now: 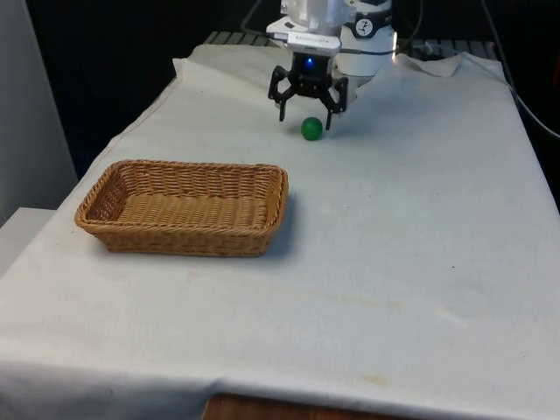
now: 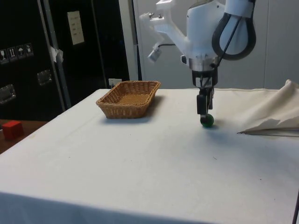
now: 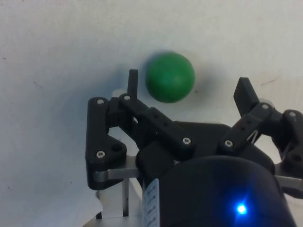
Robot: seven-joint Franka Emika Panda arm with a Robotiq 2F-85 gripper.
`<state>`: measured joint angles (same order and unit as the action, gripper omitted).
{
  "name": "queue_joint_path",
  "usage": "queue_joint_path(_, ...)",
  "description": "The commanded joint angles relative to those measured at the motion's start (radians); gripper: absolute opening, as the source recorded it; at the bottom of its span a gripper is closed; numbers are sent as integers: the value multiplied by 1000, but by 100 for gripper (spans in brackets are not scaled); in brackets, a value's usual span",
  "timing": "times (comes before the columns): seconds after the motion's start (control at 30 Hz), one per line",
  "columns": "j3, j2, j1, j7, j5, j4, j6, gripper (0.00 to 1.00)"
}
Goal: Pick up the ball and place it into the basket.
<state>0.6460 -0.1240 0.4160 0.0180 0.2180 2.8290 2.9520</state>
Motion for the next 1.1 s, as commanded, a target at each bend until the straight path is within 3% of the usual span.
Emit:
queue_joint_path(0.0, -33, -13, -10, -12, -41, 21, 34, 100)
queue_joint_path(0.2, -42, -32, -14, -4, -34, 4, 23, 100)
queue_joint_path(0.23, -13, -34, 0, 12, 0, -15, 0, 97)
queue_joint_path(0.27, -43, -34, -15, -3, -34, 1, 21, 97)
queue_joint_path(0.43, -47, -43, -17, -1, -33, -8, 16, 51)
queue_joint_path(0.47, -49, -46, -18, -2, -36, -11, 15, 33)
queue_joint_path(0.53, -51, -49, -19, -3, -38, -12, 16, 14)
queue_joint_path(0.57, -24, -72, 0, 16, -12, -29, 8, 5)
queue_joint_path(0.6, -52, -51, -19, -3, -40, -13, 18, 5)
queue_joint_path(0.63, -52, -51, -19, -3, -41, -13, 19, 0)
queue_joint_path(0.8, -52, -51, -19, -4, -41, -13, 18, 0)
queue_joint_path(0.83, -50, -50, -18, -4, -39, -14, 16, 0)
queue_joint_path(0.87, -26, -73, 0, 16, -15, -29, 12, 0)
queue_joint_path(0.9, -43, -45, -14, -1, -32, -18, 7, 0)
queue_joint_path(1.07, -12, -14, 1, 0, -8, -31, -27, 0)
